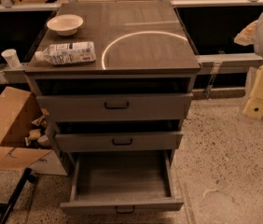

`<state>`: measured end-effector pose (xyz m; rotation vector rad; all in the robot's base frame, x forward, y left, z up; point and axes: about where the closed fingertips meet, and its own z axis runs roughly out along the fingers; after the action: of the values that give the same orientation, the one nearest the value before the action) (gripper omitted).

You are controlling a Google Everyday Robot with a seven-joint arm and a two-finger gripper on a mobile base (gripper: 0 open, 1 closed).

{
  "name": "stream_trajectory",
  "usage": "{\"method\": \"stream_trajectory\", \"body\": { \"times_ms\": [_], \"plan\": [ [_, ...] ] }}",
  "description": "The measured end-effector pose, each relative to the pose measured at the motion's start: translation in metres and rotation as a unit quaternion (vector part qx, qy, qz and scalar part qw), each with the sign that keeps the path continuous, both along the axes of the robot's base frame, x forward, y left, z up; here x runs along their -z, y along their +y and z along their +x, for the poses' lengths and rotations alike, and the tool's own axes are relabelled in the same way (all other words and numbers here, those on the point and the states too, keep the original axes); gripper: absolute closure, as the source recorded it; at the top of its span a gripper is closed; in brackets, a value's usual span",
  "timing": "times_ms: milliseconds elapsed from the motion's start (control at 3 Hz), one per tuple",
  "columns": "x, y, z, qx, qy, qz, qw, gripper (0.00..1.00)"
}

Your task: Place blue plastic bottle into bottom drawer

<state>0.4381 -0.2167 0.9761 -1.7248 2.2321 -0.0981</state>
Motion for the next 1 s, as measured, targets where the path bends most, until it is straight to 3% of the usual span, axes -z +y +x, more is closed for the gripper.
{"method": "stream_trajectory", "body": {
  "times_ms": [333,667,1000],
  "plan": [
    [0.000,0.000,0.000,0.000,0.000,0.000,1.0000,0.00],
    [0.009,0.010,0.020,-0.017,0.001,0.010,0.9998,0.00],
    [0.028,0.029,0.054,-0.042,0.006,0.033,0.9986,0.00]
  ]
}}
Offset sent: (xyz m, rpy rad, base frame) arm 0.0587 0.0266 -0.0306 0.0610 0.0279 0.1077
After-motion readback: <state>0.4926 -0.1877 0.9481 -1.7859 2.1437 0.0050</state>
